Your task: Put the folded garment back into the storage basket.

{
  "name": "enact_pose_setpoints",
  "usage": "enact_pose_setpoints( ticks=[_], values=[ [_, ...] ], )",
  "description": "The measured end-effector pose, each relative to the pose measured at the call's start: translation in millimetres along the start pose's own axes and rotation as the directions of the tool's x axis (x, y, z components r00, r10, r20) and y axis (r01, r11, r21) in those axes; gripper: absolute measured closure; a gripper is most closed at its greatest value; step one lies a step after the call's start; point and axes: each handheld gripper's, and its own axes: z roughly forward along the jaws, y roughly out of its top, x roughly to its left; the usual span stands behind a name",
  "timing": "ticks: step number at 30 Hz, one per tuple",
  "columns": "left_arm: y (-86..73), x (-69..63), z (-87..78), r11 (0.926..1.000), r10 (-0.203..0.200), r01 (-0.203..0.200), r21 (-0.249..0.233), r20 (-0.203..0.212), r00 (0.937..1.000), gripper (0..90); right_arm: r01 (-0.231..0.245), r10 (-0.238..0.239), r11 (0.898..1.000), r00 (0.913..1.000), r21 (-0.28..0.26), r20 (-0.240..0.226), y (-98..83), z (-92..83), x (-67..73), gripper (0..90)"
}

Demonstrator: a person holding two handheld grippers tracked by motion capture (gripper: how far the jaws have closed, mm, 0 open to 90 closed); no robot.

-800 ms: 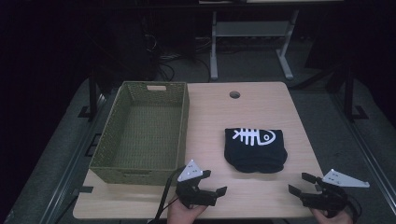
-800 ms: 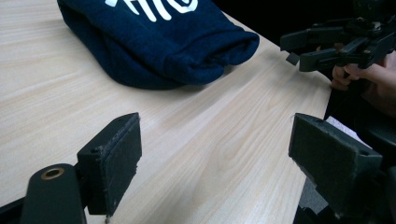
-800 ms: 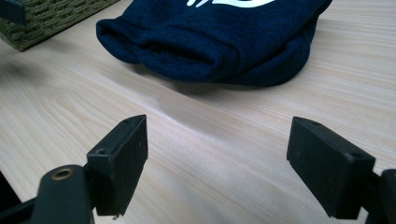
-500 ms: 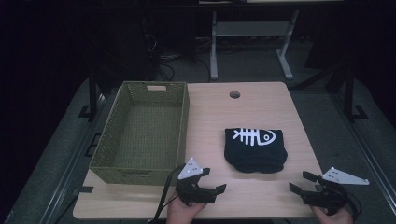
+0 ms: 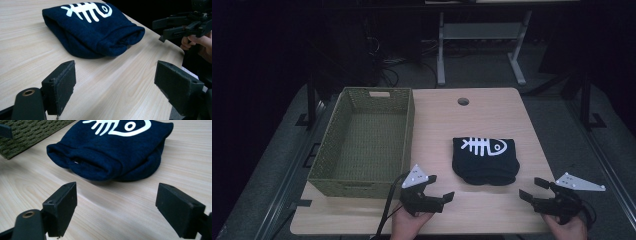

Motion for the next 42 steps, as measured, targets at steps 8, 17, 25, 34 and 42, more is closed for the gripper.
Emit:
enact_pose_setpoints(
  ticks=[8,17,25,34,42],
  values=[
    [8.7,1.5,13.4,0.9999,0.013,-0.013,0.009,-0.015,0.9998,17.0,0.005,-0.005,0.999,0.9999,0.032,-0.016,12.3,8.3,0.5,16.9],
    [16.7,2.7,37.1,0.9997,-0.004,0.004,0.023,-0.02,0.9998,17.0,0.017,-0.016,0.999,0.9996,0.044,-0.021,29.1,14.9,-2.9,16.9],
    [27.6,4.2,46.9,0.9998,-0.016,0.016,0.009,-0.024,0.9996,16.4,0.029,-0.028,0.998,0.9996,0.053,-0.006,39.5,20.3,-9.8,16.9],
    [32.8,10.5,60.8,0.9988,-0.026,0.028,0.04,-0.044,0.9987,16.4,0.027,-0.027,0.998,0.9996,0.063,0.005,50.2,23.1,-21.7,16.9],
    [40.6,13.1,74.4,0.9976,-0.069,0.069,0.01,-0.036,0.997,16.6,0.006,-0.007,0.999,0.9999,0.039,0.011,60.5,24.6,-35.0,16.9]
  ],
)
